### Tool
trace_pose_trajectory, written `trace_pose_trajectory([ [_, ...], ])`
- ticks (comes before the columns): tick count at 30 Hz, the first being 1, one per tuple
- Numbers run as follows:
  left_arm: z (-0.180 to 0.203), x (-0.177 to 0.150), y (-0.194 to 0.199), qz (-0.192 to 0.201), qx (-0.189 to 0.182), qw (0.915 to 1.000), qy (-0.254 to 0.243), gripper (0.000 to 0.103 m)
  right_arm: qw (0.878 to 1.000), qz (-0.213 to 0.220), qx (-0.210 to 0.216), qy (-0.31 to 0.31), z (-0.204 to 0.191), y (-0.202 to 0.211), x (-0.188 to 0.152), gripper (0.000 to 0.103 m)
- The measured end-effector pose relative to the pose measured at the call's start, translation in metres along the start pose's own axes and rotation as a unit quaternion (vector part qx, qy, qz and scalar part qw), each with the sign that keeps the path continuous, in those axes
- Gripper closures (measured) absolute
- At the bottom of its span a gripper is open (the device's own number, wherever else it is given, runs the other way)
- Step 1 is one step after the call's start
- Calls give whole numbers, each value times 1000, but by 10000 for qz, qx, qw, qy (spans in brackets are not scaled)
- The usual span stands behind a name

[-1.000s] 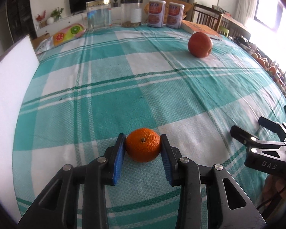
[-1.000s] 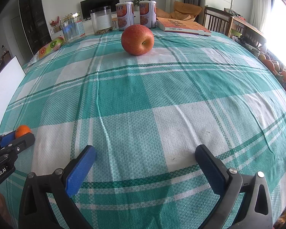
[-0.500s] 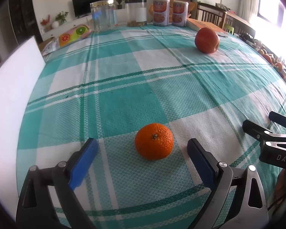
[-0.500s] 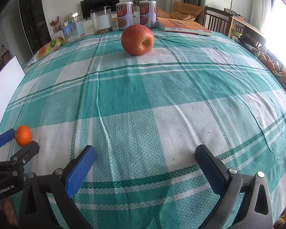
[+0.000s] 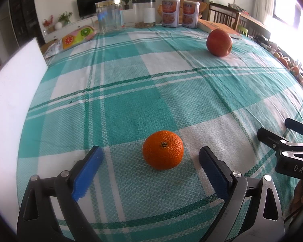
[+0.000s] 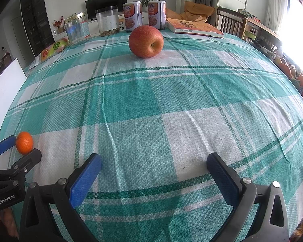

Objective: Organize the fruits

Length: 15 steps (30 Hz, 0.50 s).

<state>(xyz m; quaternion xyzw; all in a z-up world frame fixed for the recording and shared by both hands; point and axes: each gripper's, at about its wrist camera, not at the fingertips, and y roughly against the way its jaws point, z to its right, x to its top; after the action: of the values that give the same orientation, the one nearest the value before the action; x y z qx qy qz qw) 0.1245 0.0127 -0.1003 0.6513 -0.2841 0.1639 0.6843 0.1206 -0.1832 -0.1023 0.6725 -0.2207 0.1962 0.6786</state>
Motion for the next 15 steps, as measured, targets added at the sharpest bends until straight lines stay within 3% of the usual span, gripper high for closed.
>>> trace_pose_trajectory([
  [2,0,0,0,0,0,10000,0,6,10000,23,61,53,5,-2,10,1],
  [4,0,0,0,0,0,10000,-1,6,9992,328,77,-224,17,-2,30,1],
  [8,0,0,0,-2,-1,10000,-1,6,9959,744,462,-223,22,-22,94,1],
  [12,0,0,0,-2,-2,10000,-1,6,9949,765,527,-397,26,-60,152,1],
  [15,0,0,0,-2,-2,10000,-1,6,9957,470,602,-531,30,-91,178,0],
])
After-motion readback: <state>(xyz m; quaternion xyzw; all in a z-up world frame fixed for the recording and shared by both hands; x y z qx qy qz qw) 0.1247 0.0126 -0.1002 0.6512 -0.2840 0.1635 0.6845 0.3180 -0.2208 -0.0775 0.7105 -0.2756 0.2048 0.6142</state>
